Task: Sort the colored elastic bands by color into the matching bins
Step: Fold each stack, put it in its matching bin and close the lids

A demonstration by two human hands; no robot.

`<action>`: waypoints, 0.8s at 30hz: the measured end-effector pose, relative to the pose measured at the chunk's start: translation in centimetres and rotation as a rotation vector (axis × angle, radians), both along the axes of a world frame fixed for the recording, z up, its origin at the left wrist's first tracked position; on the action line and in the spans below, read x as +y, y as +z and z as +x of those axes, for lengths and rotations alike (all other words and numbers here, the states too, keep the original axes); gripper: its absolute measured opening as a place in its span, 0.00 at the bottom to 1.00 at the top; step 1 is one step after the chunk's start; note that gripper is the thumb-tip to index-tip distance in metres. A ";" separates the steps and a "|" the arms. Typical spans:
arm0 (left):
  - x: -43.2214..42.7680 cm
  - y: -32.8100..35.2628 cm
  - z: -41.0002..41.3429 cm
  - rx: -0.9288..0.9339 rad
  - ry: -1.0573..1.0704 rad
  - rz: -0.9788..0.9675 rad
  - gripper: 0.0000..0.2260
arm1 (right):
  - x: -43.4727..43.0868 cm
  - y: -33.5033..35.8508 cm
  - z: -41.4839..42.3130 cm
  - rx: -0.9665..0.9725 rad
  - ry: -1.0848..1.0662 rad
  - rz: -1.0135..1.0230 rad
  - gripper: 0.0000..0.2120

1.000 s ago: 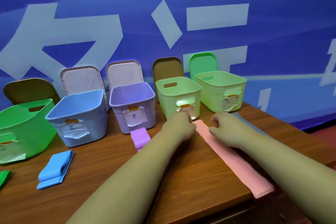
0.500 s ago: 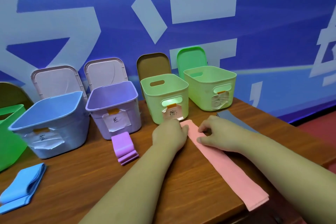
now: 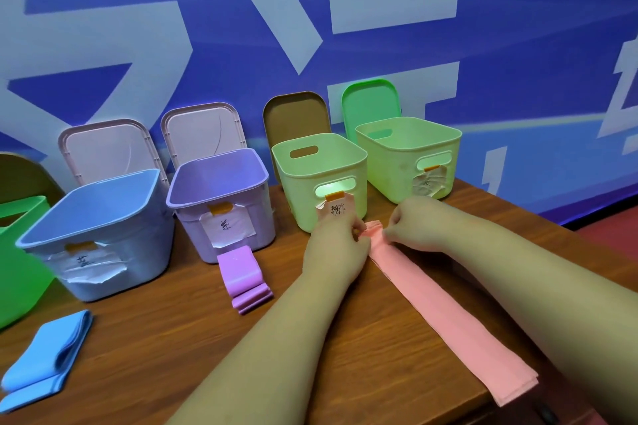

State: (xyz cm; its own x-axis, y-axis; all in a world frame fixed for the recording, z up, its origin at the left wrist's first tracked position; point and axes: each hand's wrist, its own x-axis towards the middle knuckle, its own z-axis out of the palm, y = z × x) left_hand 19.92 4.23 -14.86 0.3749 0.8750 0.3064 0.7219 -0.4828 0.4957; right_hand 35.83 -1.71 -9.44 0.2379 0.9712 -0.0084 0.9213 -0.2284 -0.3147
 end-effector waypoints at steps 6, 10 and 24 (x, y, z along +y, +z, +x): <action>0.1 -0.2 0.6 -0.067 -0.020 0.008 0.10 | 0.3 0.1 0.3 0.009 -0.007 -0.015 0.13; 0.0 0.3 0.5 -0.194 0.000 -0.019 0.11 | 0.1 0.2 -0.1 -0.010 0.002 -0.009 0.13; -1.2 1.4 -0.2 -0.406 -0.001 -0.077 0.14 | 1.9 0.5 -0.4 -0.071 0.133 0.210 0.07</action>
State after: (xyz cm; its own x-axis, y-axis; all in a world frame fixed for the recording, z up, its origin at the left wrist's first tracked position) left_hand 19.76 3.02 -13.49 0.2384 0.9008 0.3631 0.4600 -0.4339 0.7747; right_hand 35.44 0.20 -8.95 0.1010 0.9727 0.2087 0.9602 -0.0404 -0.2763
